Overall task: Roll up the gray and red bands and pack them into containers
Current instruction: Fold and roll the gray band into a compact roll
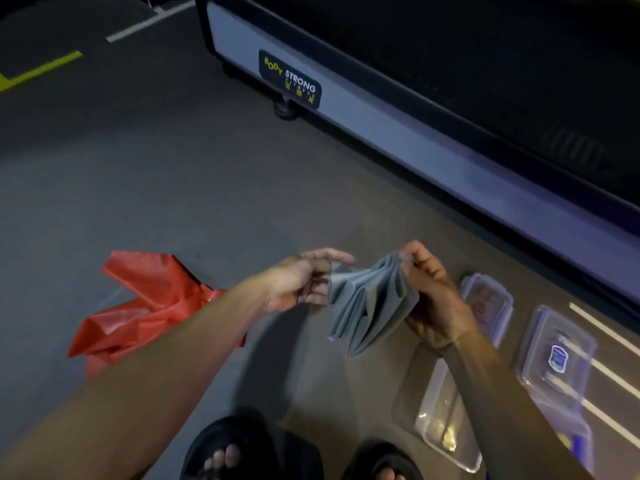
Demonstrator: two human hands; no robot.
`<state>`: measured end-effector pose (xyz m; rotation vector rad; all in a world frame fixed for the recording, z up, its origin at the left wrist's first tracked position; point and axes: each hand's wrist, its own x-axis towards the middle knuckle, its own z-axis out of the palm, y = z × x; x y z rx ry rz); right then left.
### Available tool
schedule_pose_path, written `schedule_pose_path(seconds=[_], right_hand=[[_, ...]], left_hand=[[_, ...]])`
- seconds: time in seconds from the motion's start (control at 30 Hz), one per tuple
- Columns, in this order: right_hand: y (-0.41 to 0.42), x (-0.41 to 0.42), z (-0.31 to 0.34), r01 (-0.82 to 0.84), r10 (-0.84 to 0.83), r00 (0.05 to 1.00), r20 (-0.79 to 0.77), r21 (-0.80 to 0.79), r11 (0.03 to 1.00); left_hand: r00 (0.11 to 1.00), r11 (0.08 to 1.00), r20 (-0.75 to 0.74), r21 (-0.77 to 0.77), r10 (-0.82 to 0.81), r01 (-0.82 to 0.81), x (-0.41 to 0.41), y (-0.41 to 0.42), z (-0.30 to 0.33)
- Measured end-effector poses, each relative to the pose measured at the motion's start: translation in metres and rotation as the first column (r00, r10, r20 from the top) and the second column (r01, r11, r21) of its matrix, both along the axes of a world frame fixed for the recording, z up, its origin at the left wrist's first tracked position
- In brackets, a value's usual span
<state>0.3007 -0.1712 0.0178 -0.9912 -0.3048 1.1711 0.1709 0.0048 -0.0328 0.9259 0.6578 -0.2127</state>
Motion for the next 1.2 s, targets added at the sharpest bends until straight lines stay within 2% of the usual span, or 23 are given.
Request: schedule_pose_path(seconds=[0.1,0.23,0.27,0.33,0.4,0.53,0.63,0.73,0.83,0.93,1.03,1.1,1.13,1.2], right_hand=[[-0.002,-0.002,-0.026,0.006,-0.007,0.999,-0.032,-0.035,0.999],[-0.002,-0.005,-0.056,-0.014,0.011,0.997,-0.071,-0.046,0.999],[0.0,-0.007,-0.062,-0.01,0.007,0.998,-0.07,-0.045,0.999],[0.003,-0.01,-0.076,0.003,-0.008,0.997,-0.078,-0.063,0.998],[0.006,-0.01,-0.088,0.002,-0.008,0.997,-0.08,-0.068,0.998],[0.01,-0.004,-0.105,-0.019,0.009,0.994,-0.112,-0.085,0.996],[0.013,0.0,-0.113,-0.047,0.034,0.987,-0.157,-0.079,0.996],[0.016,0.002,-0.114,-0.113,0.101,0.972,-0.212,-0.048,0.992],[0.017,0.001,-0.116,-0.158,0.149,0.94,-0.307,-0.006,0.987],[0.017,0.0,-0.119,-0.216,0.204,0.917,-0.343,0.004,0.976],[0.014,-0.002,-0.12,-0.235,0.223,0.906,-0.359,0.011,0.972],[0.013,-0.002,-0.119,-0.231,0.217,0.91,-0.352,0.002,0.973],[0.012,-0.002,-0.119,-0.234,0.219,0.915,-0.338,-0.006,0.972],[0.01,-0.002,-0.116,-0.238,0.22,0.923,-0.315,-0.017,0.971]], left_hand=[[0.999,0.999,-0.041,-0.024,-0.025,0.024,-0.001,0.001,-0.021],[0.988,0.999,-0.149,-0.032,0.036,-0.041,0.004,0.001,-0.043],[0.985,0.998,-0.161,0.002,0.061,-0.062,0.006,0.001,-0.048],[0.979,0.98,-0.157,0.167,0.132,-0.105,0.009,0.001,-0.06],[0.982,0.947,-0.126,0.306,0.137,-0.093,0.012,0.004,-0.07],[0.971,0.887,-0.182,0.458,0.153,-0.054,0.027,0.027,-0.087],[0.977,0.841,-0.15,0.54,0.15,-0.047,0.042,0.05,-0.092],[0.989,0.768,-0.108,0.641,0.098,-0.006,0.063,0.074,-0.089],[0.992,0.639,-0.08,0.769,0.095,0.0,0.085,0.096,-0.091],[0.993,0.581,-0.109,0.812,0.051,0.059,0.095,0.114,-0.106],[0.986,0.445,-0.167,0.884,0.011,0.145,0.088,0.119,-0.114],[0.99,0.359,-0.142,0.924,0.01,0.129,0.078,0.113,-0.11],[0.993,0.34,-0.114,0.934,-0.003,0.108,0.072,0.109,-0.109],[0.994,0.384,-0.111,0.918,0.014,0.097,0.058,0.097,-0.113]])
